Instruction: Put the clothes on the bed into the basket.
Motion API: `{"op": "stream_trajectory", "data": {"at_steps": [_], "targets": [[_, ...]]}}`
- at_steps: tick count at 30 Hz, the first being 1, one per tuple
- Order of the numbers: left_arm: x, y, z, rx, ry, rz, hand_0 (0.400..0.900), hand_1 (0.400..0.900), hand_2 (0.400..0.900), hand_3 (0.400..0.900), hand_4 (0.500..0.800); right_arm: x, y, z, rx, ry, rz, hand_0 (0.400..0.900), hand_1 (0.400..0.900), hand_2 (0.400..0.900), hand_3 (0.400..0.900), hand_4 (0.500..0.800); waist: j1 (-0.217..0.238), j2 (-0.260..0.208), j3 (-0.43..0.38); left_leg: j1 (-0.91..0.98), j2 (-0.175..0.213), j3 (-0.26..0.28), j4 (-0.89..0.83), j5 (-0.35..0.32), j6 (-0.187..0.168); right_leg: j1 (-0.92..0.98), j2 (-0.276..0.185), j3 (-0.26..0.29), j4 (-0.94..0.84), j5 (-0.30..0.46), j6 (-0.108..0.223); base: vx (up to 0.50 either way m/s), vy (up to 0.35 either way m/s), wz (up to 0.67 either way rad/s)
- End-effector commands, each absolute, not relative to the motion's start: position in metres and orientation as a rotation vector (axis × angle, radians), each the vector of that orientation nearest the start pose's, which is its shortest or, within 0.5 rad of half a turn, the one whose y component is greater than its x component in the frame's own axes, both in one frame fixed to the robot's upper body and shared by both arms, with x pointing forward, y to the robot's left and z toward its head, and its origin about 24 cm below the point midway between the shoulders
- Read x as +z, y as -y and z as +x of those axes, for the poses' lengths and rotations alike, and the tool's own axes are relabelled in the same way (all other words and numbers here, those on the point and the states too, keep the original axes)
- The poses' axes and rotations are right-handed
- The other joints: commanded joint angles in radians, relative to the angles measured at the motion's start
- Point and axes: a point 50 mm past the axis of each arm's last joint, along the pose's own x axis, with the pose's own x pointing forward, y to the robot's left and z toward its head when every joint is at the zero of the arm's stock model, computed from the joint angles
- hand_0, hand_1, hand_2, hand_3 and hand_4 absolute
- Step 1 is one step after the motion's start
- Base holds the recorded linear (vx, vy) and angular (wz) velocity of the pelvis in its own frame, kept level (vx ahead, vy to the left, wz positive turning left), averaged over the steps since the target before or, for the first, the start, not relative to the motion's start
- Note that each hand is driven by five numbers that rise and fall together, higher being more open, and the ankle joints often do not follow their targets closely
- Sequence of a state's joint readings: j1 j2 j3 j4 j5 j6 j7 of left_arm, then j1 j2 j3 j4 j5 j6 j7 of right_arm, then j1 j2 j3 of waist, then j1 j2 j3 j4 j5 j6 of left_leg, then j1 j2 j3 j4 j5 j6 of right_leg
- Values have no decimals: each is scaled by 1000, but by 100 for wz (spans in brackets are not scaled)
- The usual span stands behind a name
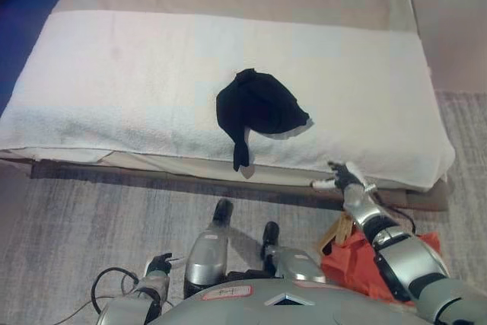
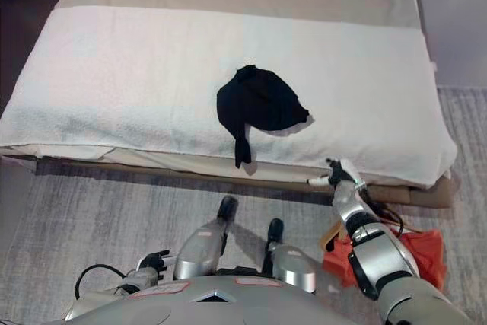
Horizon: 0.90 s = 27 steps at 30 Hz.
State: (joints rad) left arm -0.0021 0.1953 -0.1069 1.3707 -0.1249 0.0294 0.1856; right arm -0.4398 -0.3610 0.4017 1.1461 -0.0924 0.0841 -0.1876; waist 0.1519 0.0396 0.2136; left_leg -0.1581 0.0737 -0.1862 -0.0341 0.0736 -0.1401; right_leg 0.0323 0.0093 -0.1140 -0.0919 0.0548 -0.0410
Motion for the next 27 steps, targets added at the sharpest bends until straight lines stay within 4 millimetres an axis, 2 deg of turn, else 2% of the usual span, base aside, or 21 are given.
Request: {"op": "stream_trajectory", "data": {"at_steps": [1,3,6,9,11,12,13,16,17,18,19,25,27], "targets": [[-165,-255,42,334,-1404,352,900,900,900,900,800,-35,233,303,-48,-547,-855,900,900,900,900,800,27,-32,-42,-25,-35,20,-24,123,38,12,-71,44,7,-29,141,134,106,-8],[-163,-260,50,343,-1377,358,900,900,900,900,800,-22,226,318,-67,-506,-848,900,900,900,900,800,34,-38,-40,-25,-47,27,-40,122,39,3,-79,49,12,-31,133,131,96,3],[-160,-267,51,373,-1372,371,900,900,900,900,800,6,217,344,-86,-424,-865,900,900,900,900,800,53,-44,-25,-39,-53,25,-52,121,44,-28,-91,47,17,-26,139,11,47,5],[-158,-272,55,409,-1351,357,900,900,900,900,800,49,210,374,-126,-321,-867,900,900,900,900,800,73,-53,10,-77,-56,11,-47,126,49,-71,-94,39,32,-23,137,-42,5,16],[-158,-272,57,416,-1347,351,900,900,900,900,800,56,211,378,-144,-314,-870,900,900,900,900,800,79,-54,21,-92,-57,5,-44,128,50,-88,-94,34,42,-24,137,-46,-5,16],[-156,-275,62,427,-1333,355,900,900,900,900,800,79,210,390,-172,-271,-876,900,900,900,900,800,92,-56,42,-116,-61,-6,-41,134,50,-108,-94,23,54,-24,135,-37,-4,26],[-155,-277,66,438,-1318,355,900,900,900,900,800,92,209,396,-184,-246,-886,900,900,900,900,800,98,-55,54,-127,-63,-15,-41,137,51,-125,-93,14,64,-25,134,-48,-9,34],[-152,-280,76,442,-1281,359,900,900,900,900,800,121,211,408,-230,-205,-901,900,900,900,900,800,118,-50,82,-158,-68,-42,-39,145,52,-156,-94,-9,86,-31,133,-33,-10,28],[-152,-280,77,442,-1280,359,900,900,900,900,800,121,210,408,-230,-204,-901,900,900,900,900,800,116,-50,82,-159,-68,-43,-39,145,52,-157,-94,-9,87,-32,133,-20,-17,34],[-150,-281,84,439,-1256,358,900,900,900,900,800,140,214,413,-265,-187,-919,900,900,900,900,800,133,-46,101,-179,-73,-62,-36,151,52,-171,-95,-27,98,-38,132,-14,-12,35],[-149,-281,87,441,-1245,358,900,900,900,900,800,149,217,415,-281,-180,-931,900,900,900,900,800,139,-42,108,-188,-76,-72,-34,153,52,-178,-96,-35,104,-40,131,-21,-16,47],[-142,-281,113,430,-1160,362,900,900,900,900,800,203,237,420,-380,-112,-978,900,900,900,900,800,171,-13,163,-264,-95,-133,-21,177,47,-248,-92,-83,175,-80,120,-26,-17,35],[-141,-279,119,423,-1142,358,900,900,900,900,800,213,241,420,-397,-97,-981,900,900,900,900,800,175,-3,182,-285,-103,-149,-14,183,45,-274,-96,-99,212,-102,115,-19,-16,31]]}}
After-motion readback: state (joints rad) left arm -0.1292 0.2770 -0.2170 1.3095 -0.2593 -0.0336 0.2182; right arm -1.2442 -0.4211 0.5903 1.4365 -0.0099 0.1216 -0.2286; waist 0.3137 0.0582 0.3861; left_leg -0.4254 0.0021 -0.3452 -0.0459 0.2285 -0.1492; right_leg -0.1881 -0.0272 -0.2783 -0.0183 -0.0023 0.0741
